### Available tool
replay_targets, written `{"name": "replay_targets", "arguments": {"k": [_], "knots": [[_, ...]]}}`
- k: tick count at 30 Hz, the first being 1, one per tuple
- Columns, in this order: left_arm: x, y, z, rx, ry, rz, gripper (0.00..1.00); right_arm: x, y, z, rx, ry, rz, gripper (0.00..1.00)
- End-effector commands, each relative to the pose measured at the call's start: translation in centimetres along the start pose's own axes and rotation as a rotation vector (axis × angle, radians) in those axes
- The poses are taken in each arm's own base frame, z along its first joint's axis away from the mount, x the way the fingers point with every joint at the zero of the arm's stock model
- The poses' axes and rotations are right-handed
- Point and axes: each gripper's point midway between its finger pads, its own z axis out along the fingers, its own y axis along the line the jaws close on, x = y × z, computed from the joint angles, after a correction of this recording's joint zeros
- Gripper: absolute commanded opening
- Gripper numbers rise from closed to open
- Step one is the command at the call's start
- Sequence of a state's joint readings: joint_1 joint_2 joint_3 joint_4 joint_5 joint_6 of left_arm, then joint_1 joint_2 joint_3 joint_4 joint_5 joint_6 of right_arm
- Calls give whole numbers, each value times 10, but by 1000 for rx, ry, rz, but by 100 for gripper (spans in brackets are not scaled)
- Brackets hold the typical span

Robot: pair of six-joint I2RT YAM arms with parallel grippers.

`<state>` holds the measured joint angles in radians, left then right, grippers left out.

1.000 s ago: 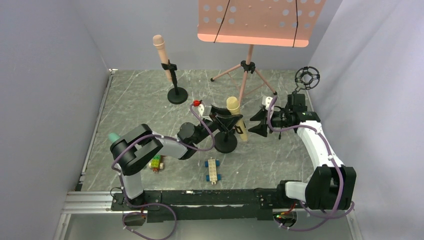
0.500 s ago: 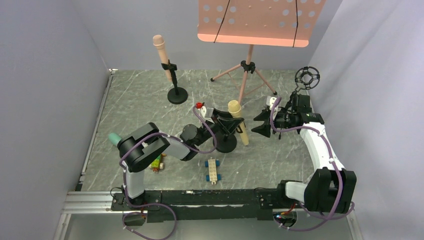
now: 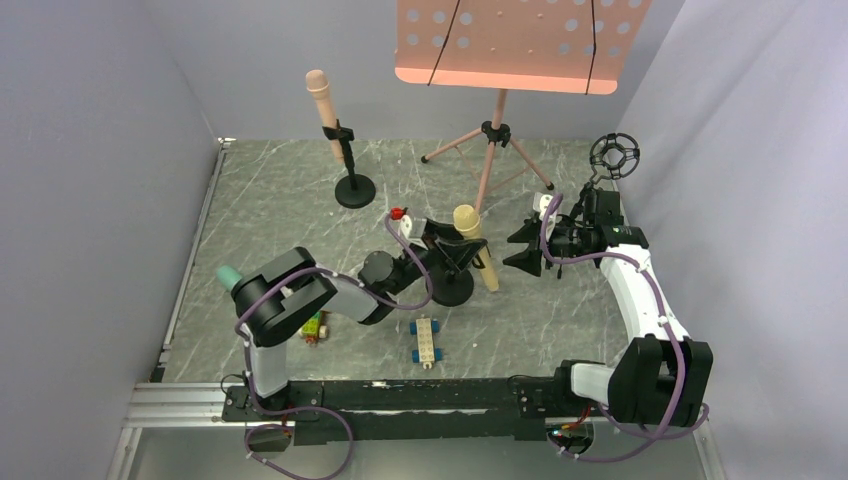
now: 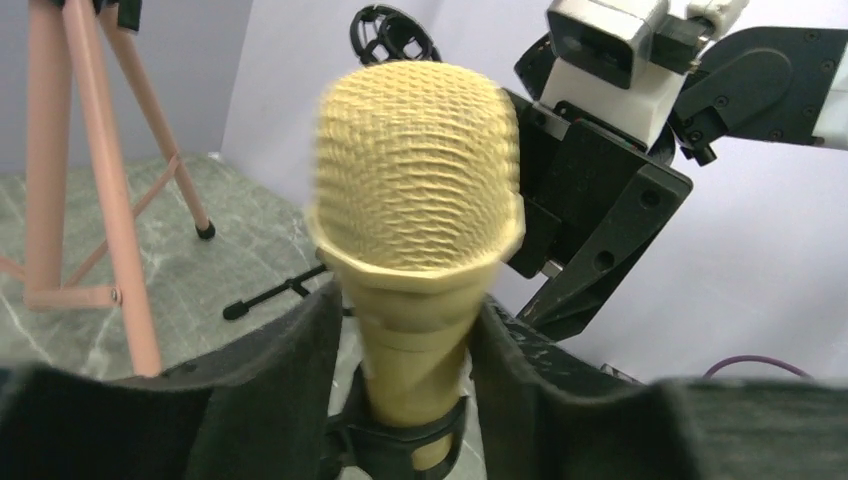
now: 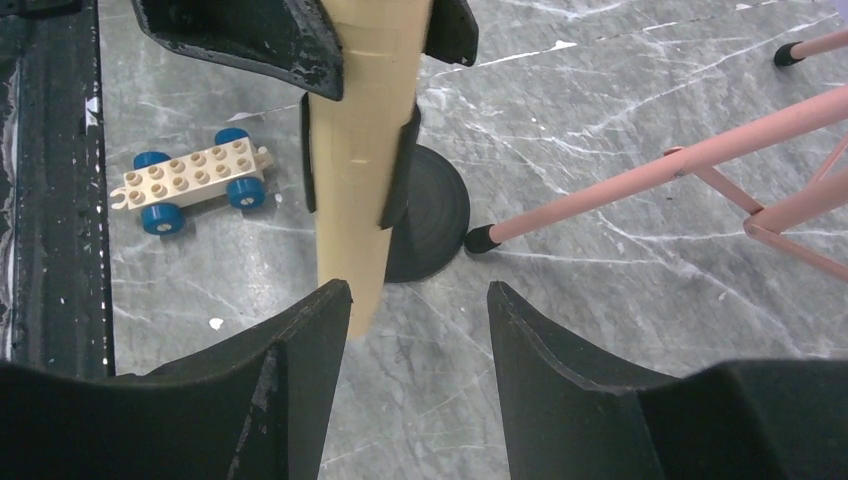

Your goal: Attach the microphones to the stand

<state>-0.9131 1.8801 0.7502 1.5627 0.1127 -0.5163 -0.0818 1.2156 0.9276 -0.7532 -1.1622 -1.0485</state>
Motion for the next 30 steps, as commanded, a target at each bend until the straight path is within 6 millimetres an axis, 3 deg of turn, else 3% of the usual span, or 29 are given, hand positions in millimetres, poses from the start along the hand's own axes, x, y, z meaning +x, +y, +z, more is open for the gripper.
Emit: {"name": "replay_targets", "arguments": {"k": [1, 6, 12, 20, 23, 27, 30], "knots": [[13, 17, -11, -83, 83, 59, 64, -9, 4, 0, -22, -50, -39, 58], [-8, 7, 0, -65, 104, 146, 97, -10, 4, -1, -21, -50, -43, 59], [-24, 0, -13, -58, 121, 242, 99, -9, 7, -1, -31, -48, -41, 61], [-46, 3, -66, -128, 126, 365, 99, -10, 11, -1, -50, -53, -38, 66], [-37, 6, -90, -143, 165, 355, 99, -11, 13, -1, -53, -56, -44, 67], [-6, 11, -119, -136, 255, 251, 99, -11, 13, -2, -50, -57, -46, 70], [11, 7, -127, -79, 272, 154, 99, -12, 13, -2, -53, -56, -47, 71]]}}
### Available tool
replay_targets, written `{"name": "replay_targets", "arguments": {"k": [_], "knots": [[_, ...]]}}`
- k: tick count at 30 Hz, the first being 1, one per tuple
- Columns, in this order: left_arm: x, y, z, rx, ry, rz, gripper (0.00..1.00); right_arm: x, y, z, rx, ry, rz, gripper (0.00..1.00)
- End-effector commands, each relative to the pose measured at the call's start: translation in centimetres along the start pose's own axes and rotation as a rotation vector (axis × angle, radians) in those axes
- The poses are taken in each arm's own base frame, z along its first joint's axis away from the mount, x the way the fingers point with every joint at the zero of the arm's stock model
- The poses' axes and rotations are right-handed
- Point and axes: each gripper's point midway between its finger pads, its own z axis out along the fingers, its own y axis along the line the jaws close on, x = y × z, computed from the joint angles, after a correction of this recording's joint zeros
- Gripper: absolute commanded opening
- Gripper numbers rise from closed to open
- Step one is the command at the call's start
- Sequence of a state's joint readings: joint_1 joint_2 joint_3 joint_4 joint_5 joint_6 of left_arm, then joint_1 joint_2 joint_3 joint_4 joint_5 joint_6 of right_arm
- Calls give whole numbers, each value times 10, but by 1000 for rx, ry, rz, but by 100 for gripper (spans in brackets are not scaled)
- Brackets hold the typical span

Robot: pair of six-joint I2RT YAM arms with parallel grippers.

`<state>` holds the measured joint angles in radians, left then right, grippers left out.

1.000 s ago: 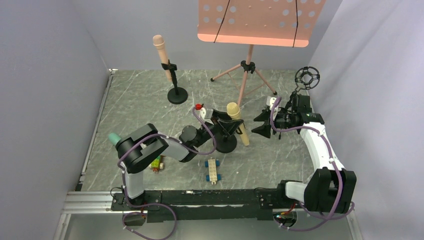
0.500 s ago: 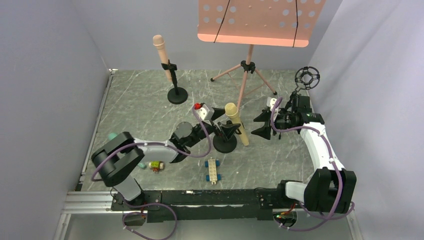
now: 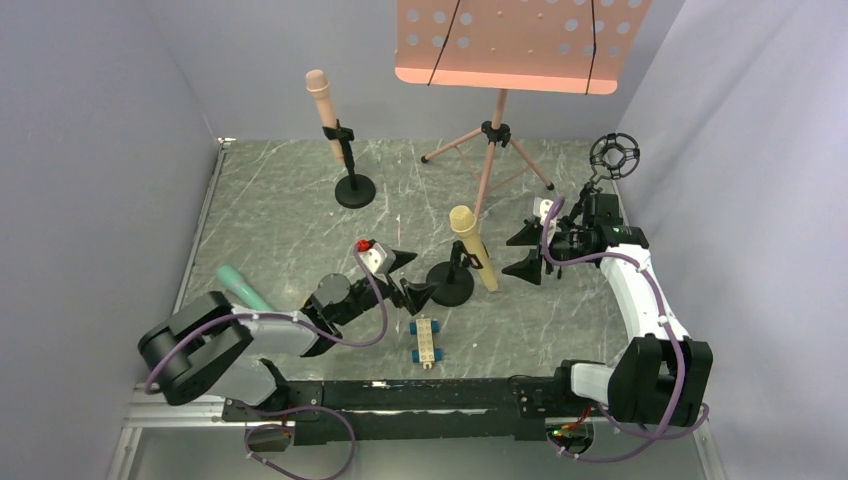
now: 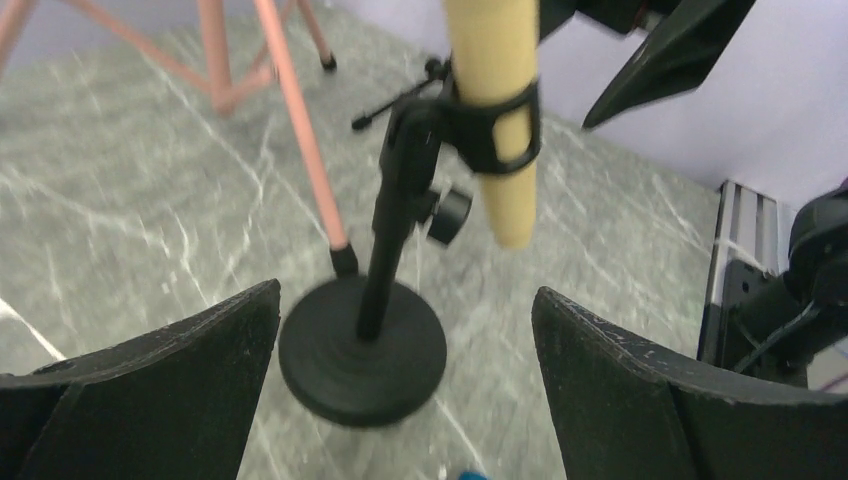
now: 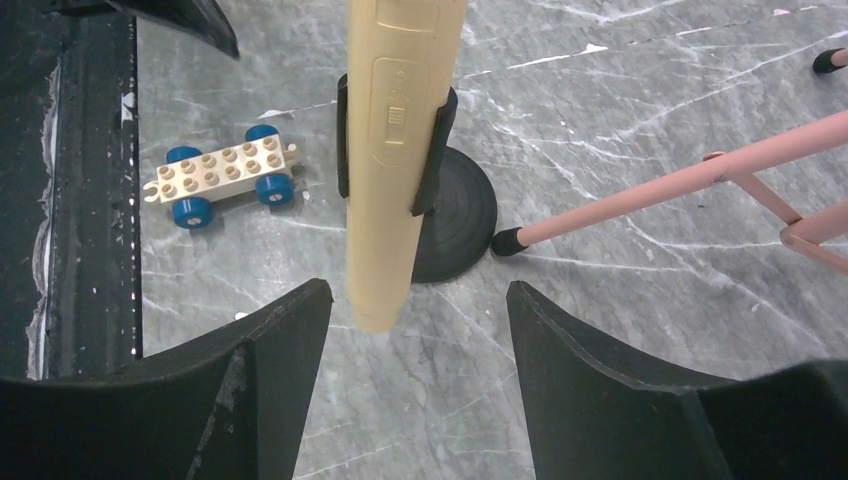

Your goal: Attach the microphones to the stand

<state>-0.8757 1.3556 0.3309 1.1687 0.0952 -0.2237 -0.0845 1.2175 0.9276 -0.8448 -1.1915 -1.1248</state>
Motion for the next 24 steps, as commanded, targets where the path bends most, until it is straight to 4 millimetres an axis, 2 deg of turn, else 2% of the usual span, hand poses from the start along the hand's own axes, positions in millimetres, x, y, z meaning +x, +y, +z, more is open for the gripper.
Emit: {"name": "replay_targets", "arguments": {"k": [1, 4, 6, 10, 24], "knots": [[19, -12, -6, 94, 11, -122, 99, -14, 0, -2, -11, -46, -60, 71], [31, -10, 2, 103, 3, -141, 97, -14, 0, -2, -9, -45, -60, 71], [49, -6, 11, 99, 37, -141, 94, -14, 0, -2, -7, -43, -62, 71], [67, 7, 28, 58, 38, -130, 91, -13, 0, -2, -8, -41, -63, 72], [89, 25, 75, 32, 66, -62, 73, -11, 2, -2, -29, -34, -56, 72]]}}
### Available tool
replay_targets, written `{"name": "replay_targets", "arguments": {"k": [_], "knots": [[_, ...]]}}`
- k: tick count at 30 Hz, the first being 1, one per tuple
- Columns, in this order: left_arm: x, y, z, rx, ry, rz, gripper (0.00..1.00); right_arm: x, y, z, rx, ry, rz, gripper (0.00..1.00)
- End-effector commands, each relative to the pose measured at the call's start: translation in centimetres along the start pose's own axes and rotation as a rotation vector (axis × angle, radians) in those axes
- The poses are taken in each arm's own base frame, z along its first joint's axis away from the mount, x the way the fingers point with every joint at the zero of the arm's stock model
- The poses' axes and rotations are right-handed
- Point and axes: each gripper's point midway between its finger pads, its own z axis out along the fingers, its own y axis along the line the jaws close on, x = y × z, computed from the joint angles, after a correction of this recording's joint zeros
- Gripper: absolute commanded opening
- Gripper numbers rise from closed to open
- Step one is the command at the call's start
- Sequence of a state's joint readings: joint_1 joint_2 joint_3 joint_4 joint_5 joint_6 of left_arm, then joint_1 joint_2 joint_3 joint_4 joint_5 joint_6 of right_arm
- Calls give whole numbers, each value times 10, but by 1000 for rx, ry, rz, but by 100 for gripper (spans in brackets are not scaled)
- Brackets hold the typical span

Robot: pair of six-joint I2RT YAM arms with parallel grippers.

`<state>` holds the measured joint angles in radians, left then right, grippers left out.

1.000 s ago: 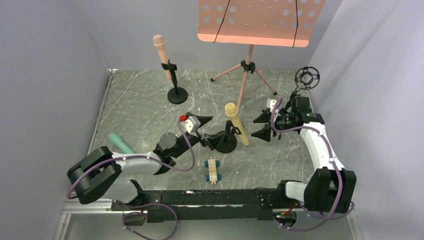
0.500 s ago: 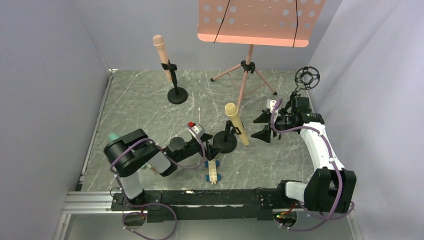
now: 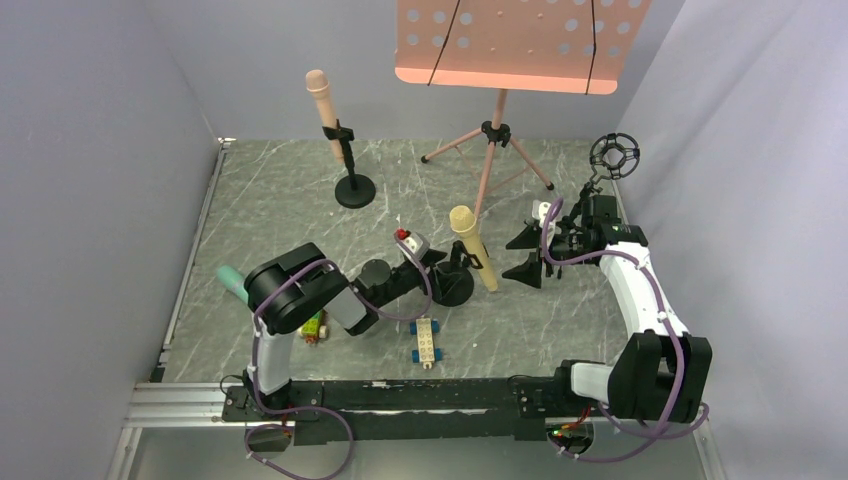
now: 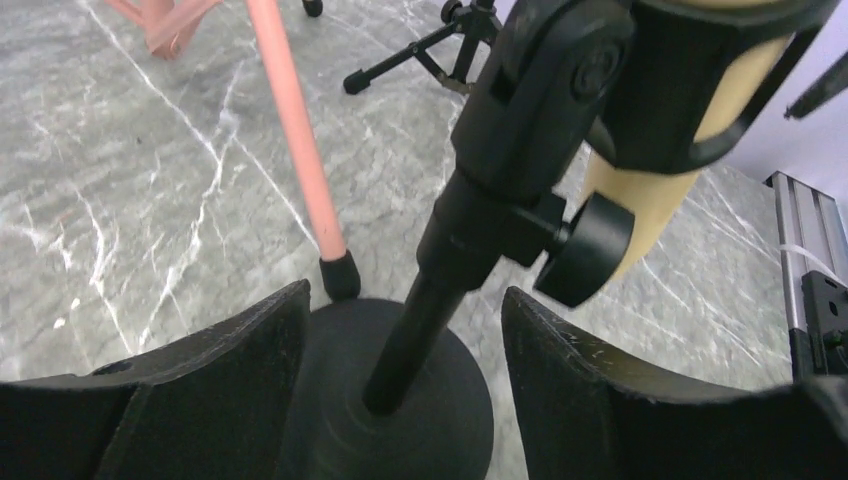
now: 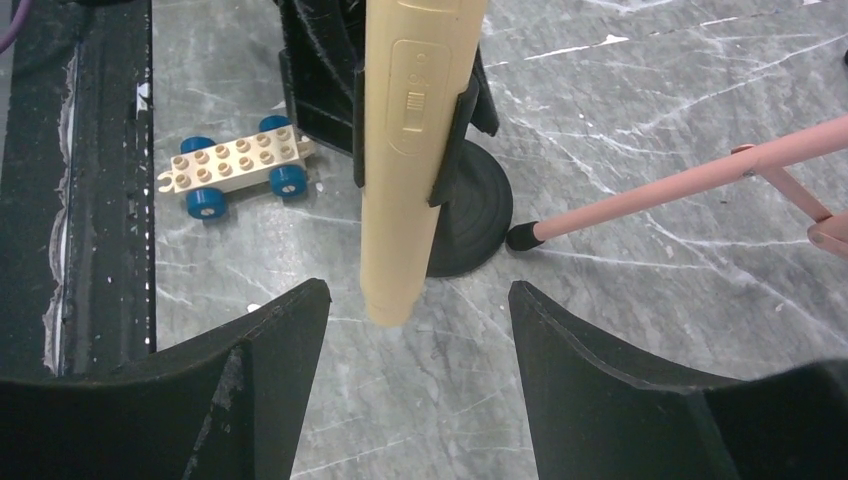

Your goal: Attach the microphones to the stand

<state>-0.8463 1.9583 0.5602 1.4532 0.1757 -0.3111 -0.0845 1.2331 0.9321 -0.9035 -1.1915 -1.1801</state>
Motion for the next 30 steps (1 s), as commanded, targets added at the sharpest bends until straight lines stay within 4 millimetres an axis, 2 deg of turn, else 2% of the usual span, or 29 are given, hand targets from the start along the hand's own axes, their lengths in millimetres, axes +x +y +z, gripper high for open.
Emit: {"name": "replay_targets", "arguments": {"k": [1, 6, 9, 20, 22, 24, 26, 30], "knots": [[-7, 4, 14, 4, -27, 33, 71, -16, -3, -2, -4, -44, -67, 72], [0, 3, 15, 16, -10, 26, 62, -16, -3, -2, -4, -44, -66, 72], [2, 3, 16, 17, 1, 24, 53, -15, -3, -2, -7, -43, -63, 72], [-9, 2, 26, 31, -33, 39, 44, -13, -4, -1, -8, -40, -56, 72], [-10, 1, 27, 37, -36, 46, 38, -13, -4, -1, -9, -40, -55, 72], [-10, 0, 28, 48, -34, 55, 27, -12, -4, -1, -9, -39, -55, 72], [-11, -3, 28, 67, -37, 62, 0, -13, -4, -2, -8, -38, -58, 72], [-36, -10, 16, 81, -123, 109, 0, -13, -4, -2, -7, -37, -61, 72]]}}
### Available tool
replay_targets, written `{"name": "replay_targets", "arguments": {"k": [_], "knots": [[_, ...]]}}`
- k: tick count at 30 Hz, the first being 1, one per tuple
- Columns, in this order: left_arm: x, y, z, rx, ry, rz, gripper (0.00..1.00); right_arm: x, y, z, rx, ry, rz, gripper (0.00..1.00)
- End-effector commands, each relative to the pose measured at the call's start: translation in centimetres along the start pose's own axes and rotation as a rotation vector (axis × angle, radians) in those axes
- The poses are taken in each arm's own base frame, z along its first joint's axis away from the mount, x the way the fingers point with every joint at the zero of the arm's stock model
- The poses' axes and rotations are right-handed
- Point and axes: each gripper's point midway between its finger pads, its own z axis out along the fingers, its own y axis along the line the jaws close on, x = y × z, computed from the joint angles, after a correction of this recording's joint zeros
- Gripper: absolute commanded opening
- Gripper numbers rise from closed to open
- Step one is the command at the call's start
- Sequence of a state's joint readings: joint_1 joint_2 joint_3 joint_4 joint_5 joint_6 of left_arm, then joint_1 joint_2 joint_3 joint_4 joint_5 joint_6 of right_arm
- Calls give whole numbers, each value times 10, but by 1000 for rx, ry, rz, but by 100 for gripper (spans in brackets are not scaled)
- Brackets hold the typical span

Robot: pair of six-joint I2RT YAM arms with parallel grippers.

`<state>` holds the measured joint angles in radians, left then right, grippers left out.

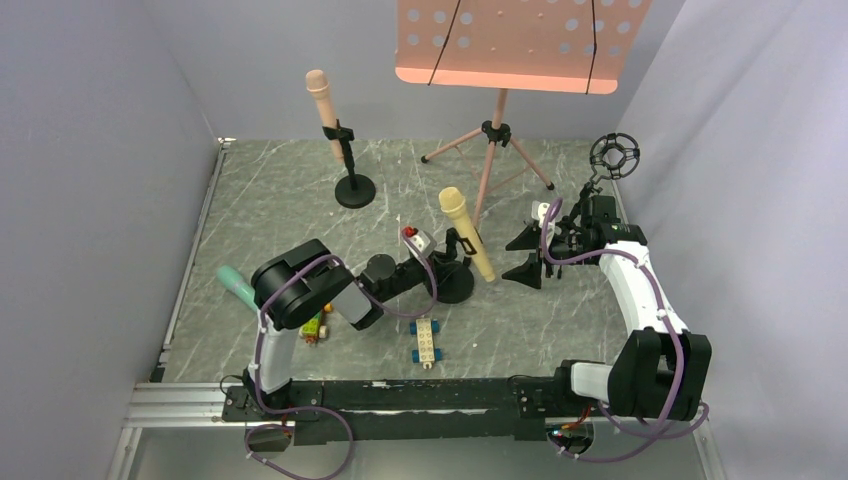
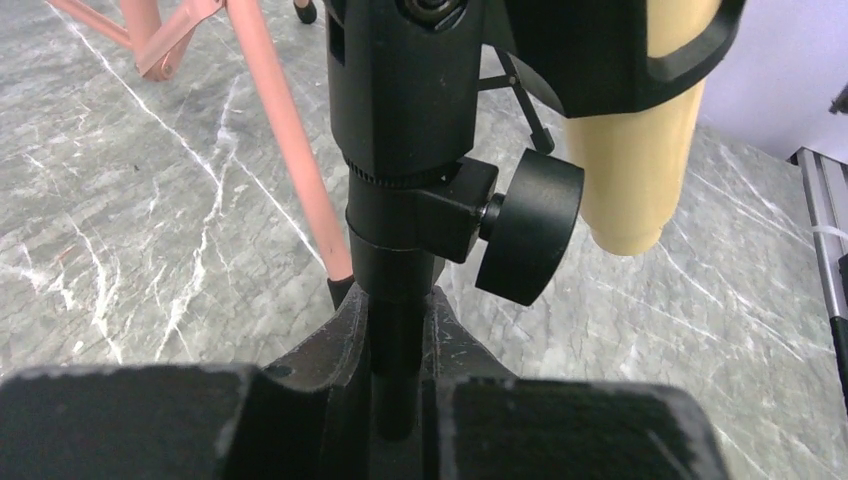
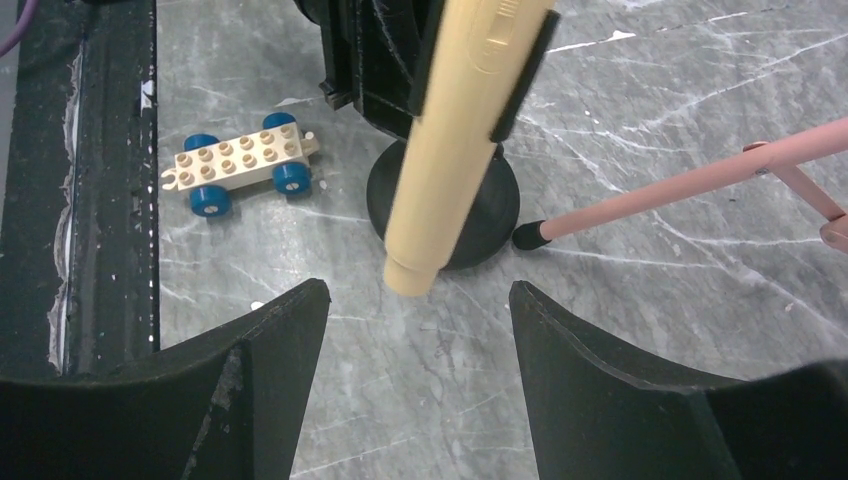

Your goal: Attach the microphones to the stand

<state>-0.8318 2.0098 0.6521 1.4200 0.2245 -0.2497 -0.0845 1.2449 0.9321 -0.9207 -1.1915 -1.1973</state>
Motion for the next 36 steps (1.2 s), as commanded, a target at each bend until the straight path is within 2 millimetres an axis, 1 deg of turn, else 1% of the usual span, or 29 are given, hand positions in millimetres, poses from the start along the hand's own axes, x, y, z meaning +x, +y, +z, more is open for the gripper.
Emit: {"name": "replay_targets", "arguments": {"k": [1, 2, 3, 6, 9, 11, 14, 16, 17, 20, 23, 29, 33, 34, 36], "knots": [[-45, -11, -8, 29, -147, 71, 0, -16, -5, -3, 2, -41, -69, 72], [-58, -12, -12, 17, -175, 98, 0, -15, -5, -3, 2, -40, -69, 72], [-66, -10, -16, -3, -193, 128, 0, -15, -5, -3, 2, -40, -69, 72], [-87, -2, -28, -67, -231, 223, 0, -16, -5, -3, -1, -40, -71, 72], [-104, 12, -42, -157, -259, 291, 0, -16, -4, -3, 0, -39, -74, 72], [-114, 25, -56, -236, -279, 328, 0, -17, -4, -3, 0, -39, -77, 72], [-130, 52, -83, -376, -334, 310, 0, -16, -4, -3, -3, -38, -77, 72], [-138, 75, -104, -463, -363, 286, 0, -17, -3, -3, -6, -39, -80, 72], [-143, 89, -115, -509, -383, 252, 0, -17, -2, -3, -8, -40, -80, 72], [-153, 124, -140, -637, -413, 229, 0, -17, -2, -3, -15, -41, -79, 72], [-172, 157, -158, -746, -450, 231, 0, -17, -1, -3, -24, -43, -77, 72], [-209, 210, -186, -907, -516, 286, 0, -15, 1, -3, -31, -40, -77, 72], [-223, 249, -210, -1027, -524, 280, 0, -15, 1, -3, -34, -39, -77, 72], [-227, 260, -219, -1058, -534, 279, 0, -15, 1, -3, -35, -38, -79, 72], [-232, 277, -228, -1105, -534, 286, 0, -14, 2, -2, -39, -35, -78, 72]]}}
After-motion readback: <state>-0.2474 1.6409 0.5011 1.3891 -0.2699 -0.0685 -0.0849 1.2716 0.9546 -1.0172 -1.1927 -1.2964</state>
